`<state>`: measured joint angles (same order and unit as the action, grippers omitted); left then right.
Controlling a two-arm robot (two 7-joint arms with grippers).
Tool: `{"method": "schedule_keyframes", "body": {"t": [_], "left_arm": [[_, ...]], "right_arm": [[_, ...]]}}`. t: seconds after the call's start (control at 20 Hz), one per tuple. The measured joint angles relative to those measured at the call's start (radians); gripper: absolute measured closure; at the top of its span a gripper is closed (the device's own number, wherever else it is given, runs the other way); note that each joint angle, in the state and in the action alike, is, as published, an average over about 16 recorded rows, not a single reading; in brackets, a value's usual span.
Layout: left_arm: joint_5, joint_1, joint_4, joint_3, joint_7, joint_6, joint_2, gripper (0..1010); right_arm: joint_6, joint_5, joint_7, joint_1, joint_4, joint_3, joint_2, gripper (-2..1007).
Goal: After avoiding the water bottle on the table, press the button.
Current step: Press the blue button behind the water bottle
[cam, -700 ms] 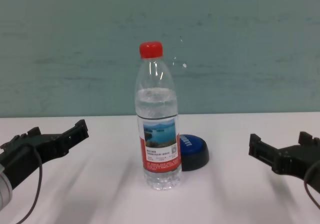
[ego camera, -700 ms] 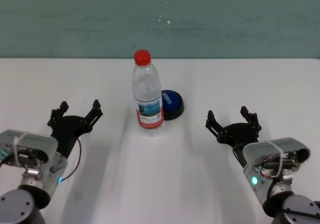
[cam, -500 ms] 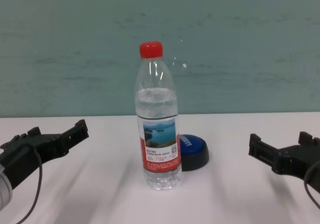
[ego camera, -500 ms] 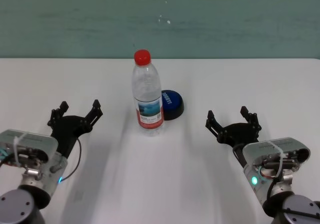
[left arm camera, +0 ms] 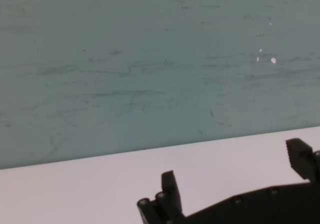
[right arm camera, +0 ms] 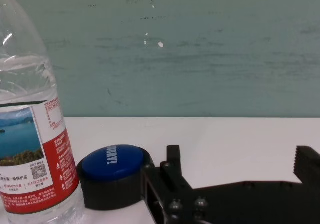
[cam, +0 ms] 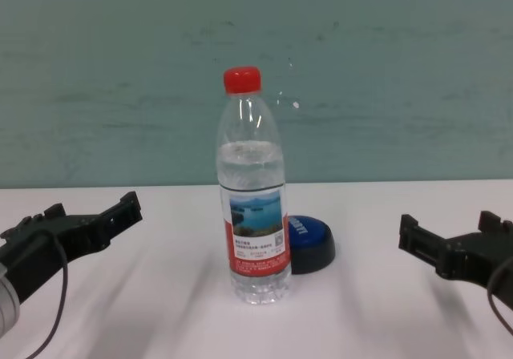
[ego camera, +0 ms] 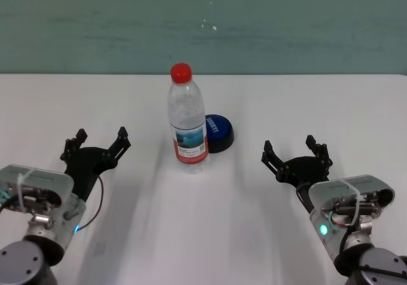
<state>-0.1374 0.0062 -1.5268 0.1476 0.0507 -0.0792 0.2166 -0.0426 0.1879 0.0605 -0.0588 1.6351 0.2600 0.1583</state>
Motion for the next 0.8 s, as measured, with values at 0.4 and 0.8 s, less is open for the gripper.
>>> {"method": "schedule_keyframes", "body": {"t": [0.4,0.8], "left_arm": [[0.012,0.022,-0.029,-0.004,-0.008,0.006,0.004,10],[0.075,0.156,-0.187,-0.029,-0.051,0.018,0.017,10]], "right_arm": [[0.0,0.0,0.0,0.0,0.0,0.0,0.0,1],[0.0,0.0,0.0,0.0,0.0,0.0,0.0,1]]}}
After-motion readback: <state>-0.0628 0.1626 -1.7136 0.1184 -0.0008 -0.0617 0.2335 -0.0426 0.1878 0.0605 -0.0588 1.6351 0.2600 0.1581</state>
